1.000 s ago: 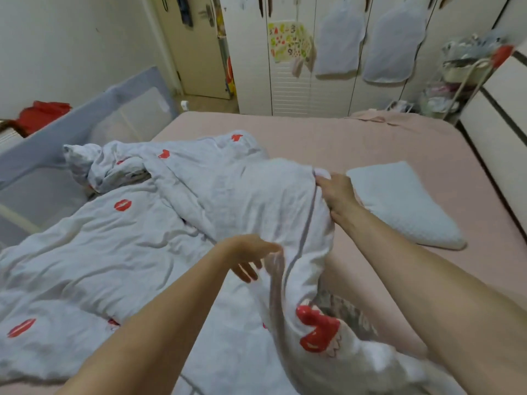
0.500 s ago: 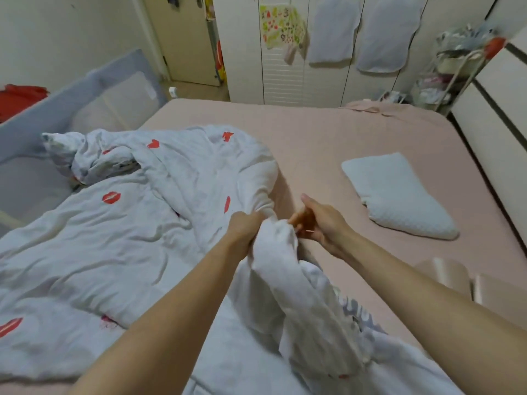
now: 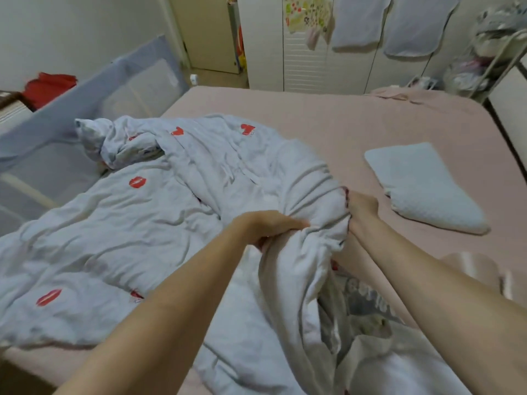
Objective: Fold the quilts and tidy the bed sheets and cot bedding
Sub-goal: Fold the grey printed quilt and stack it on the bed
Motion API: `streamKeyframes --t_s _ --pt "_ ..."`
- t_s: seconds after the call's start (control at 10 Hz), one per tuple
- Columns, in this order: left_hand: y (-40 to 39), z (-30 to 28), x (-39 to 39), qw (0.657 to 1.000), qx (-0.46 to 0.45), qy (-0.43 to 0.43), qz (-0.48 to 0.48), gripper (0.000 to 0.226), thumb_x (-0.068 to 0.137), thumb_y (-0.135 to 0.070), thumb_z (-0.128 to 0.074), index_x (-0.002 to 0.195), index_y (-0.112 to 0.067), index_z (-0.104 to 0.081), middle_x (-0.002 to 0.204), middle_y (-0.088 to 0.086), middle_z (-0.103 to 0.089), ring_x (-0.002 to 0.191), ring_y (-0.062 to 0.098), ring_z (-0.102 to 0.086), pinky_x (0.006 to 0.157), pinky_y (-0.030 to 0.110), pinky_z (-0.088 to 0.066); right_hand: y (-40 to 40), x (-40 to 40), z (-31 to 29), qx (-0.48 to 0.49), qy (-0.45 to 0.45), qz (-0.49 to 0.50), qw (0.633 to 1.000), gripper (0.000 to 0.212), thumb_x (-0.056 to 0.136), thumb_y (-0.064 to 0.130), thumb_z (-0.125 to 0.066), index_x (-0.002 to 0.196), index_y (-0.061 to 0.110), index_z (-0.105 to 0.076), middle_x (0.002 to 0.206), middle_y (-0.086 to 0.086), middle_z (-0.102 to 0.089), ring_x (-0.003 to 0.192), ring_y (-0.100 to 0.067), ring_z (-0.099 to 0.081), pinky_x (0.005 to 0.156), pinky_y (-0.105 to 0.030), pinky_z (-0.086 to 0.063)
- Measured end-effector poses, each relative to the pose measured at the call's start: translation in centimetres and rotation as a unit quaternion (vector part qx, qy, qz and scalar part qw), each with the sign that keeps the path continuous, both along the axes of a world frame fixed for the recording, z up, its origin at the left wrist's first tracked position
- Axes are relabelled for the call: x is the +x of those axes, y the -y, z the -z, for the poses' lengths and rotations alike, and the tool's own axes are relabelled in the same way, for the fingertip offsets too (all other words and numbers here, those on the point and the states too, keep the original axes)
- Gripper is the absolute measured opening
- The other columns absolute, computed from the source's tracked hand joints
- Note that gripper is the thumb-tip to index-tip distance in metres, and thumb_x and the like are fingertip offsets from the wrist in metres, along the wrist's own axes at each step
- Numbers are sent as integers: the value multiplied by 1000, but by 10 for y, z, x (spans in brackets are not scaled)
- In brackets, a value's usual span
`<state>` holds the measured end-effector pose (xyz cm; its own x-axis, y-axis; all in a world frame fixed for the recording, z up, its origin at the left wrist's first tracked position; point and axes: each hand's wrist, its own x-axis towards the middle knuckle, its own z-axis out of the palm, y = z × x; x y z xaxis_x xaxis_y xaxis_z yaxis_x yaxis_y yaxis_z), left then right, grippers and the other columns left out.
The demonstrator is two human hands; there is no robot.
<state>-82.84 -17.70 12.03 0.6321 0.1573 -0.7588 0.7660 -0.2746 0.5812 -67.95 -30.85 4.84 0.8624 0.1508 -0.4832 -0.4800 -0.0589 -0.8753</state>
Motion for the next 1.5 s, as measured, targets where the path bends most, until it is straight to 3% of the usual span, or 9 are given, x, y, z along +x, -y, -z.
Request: streamKeyframes --t_s 0.1,0.2,0.3,0.5,0.7,0.8,1.0,1.2,1.5 --pt "-18 -9 12 962 271 45 -4 46 90 -33 -62 125 -4 -50 129 13 -53 106 30 -59 79 34 -52 3 11 -40 23 144 50 988 25 83 -8 -59 105 1 -68 107 -18 -68 95 -22 -65 84 -30 -54" --pt "-21 -37 30 948 50 211 -232 33 92 -41 -56 103 -11 -61 115 13 -64 89 25 -67 73 32 -57 6 -13 -85 78 282 -85 953 37 77 -12 -60 105 12 -66 97 -4 -67 85 -13 -66 72 -23 -54" --pt "-13 -68 31 976 -105 93 -168 74 76 -71 -60 105 -3 -61 105 18 -69 89 31 -71 69 39 -58 15 -61 -101 88 316 -278 903 42 72 -7 -60 105 17 -48 98 -13 -65 85 -17 -64 71 -29 -52" --pt "36 -15 -4 961 -75 92 -251 45 98 -16 -47 138 5 -42 118 29 -59 98 39 -65 83 36 -55 40 -112 -83 96 214 -411 881 33 77 7 -70 101 13 -47 72 -4 -64 65 -14 -57 60 -26 -48" --pt "57 10 -25 951 -64 196 -232 30 91 -15 -58 118 -1 -59 96 9 -69 62 14 -62 59 27 -56 66 -70 -46 -75 -2 -85 994 57 82 48 -70 115 3 -60 97 -11 -67 86 -27 -65 69 -34 -57" --pt "66 17 -46 952 -106 237 -161 14 87 -15 -63 100 -14 -68 83 -4 -73 67 6 -69 53 16 -51 65 -78 -39 54 -259 -143 954 60 76 60 -68 104 7 -70 91 -13 -72 75 -27 -69 55 -33 -55" --pt "55 28 -79 953 -225 165 -119 20 85 -11 -71 104 -8 -67 94 8 -74 81 16 -70 65 24 -54 76 -75 -15 -78 -259 -133 954 70 84 43 -69 142 15 -43 155 -21 -23 135 -43 -32 109 -51 -30" --pt "46 26 -90 945 -246 165 -138 32 85 -11 -71 115 -5 -62 99 10 -73 85 17 -70 68 27 -57 91 -89 29 3 -409 -12 912 71 67 37 -86 118 0 -54 111 -24 -64 96 -38 -64 79 -52 -56" --pt "31 15 -84 994 -65 58 64 20 87 -22 -70 105 -17 -63 107 6 -70 95 18 -68 83 33 -57 74 -81 27 25 -152 15 988 39 95 1 -46 134 -3 -48 131 -20 -55 107 -26 -58 88 -41 -51"
